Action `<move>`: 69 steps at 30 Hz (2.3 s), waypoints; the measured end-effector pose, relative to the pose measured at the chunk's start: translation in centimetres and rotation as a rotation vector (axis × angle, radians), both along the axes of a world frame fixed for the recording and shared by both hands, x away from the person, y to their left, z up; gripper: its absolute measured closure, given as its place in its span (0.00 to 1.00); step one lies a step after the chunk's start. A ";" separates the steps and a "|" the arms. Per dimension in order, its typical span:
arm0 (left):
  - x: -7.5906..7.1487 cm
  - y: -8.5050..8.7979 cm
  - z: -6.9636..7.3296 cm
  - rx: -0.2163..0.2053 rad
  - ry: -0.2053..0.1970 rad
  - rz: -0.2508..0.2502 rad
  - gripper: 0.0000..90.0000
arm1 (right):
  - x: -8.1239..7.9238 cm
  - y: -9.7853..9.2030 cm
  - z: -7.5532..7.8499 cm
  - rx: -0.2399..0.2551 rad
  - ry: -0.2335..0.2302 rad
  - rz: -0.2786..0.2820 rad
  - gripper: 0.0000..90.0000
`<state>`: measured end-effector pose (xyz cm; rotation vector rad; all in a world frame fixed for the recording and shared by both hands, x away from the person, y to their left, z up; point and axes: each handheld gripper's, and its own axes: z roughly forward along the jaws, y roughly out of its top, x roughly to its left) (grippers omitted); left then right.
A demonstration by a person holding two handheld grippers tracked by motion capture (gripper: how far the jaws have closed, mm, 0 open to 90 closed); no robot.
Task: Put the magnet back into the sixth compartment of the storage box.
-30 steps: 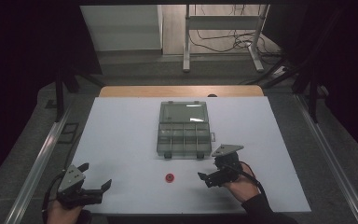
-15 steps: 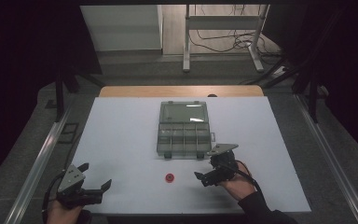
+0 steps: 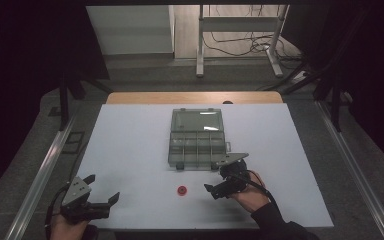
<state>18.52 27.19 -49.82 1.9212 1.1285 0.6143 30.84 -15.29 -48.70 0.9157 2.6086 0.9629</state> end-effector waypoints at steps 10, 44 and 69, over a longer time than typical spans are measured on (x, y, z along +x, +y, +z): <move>0.0 0.0 0.0 -0.003 0.000 -0.001 0.02 | 0.3 0.9 -0.1 -0.007 0.005 0.016 0.00; 0.0 0.2 0.0 -0.015 -0.002 -0.001 0.02 | 0.9 4.6 -0.8 -0.067 0.028 0.081 0.01; 0.0 0.3 0.0 -0.032 0.001 0.000 0.01 | 0.8 7.2 -1.3 -0.070 0.059 0.210 0.32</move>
